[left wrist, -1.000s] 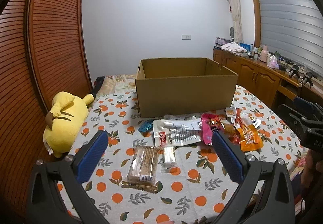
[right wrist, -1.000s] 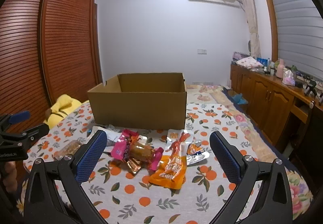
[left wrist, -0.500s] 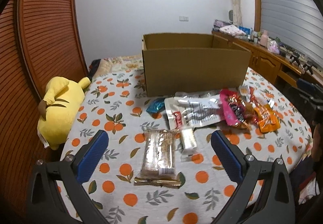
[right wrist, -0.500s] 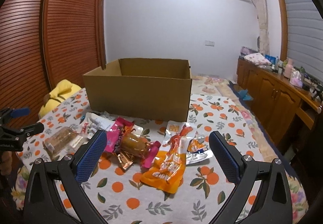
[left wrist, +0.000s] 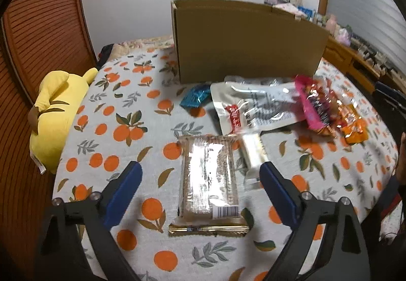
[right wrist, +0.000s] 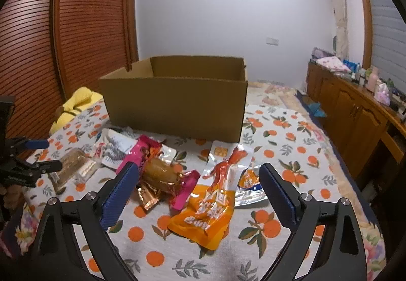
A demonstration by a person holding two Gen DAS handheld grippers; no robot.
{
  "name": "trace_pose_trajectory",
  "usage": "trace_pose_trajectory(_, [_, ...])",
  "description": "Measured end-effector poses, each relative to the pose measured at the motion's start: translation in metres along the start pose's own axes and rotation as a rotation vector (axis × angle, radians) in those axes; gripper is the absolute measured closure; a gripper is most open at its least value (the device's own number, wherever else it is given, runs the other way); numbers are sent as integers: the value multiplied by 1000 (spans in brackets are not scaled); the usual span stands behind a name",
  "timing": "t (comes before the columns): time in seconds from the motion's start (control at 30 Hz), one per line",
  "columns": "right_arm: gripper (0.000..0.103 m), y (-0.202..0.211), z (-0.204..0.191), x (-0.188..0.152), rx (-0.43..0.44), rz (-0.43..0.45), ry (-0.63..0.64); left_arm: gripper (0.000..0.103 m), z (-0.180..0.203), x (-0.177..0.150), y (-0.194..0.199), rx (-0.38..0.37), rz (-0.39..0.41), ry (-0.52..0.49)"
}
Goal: Organize snacks
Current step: 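Grasp the clear granola bar pack with the left tool while the right tool grasps the orange chicken-feet pouch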
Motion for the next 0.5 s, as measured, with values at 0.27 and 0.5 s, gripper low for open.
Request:
trace_pose_trajectory(0.27, [29,-28,11,-6,62,-98,-30,28,-10,1,-19,-13,-50,39])
trace_pose_trajectory(0.5, [34,-51,17,-6,88,-181,-24,59,-16,-2,-25,-27,-47,50])
Point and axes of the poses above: each gripper's, at about its wrist camera, not at the fingertips, and y roughly against the way its jaws point, z to its right, x to its top, the point moved 1 cm from there along -y, roughly the way its jaws point, and after that the axes turned 2 degrees about -x, right-handed, at the moved point
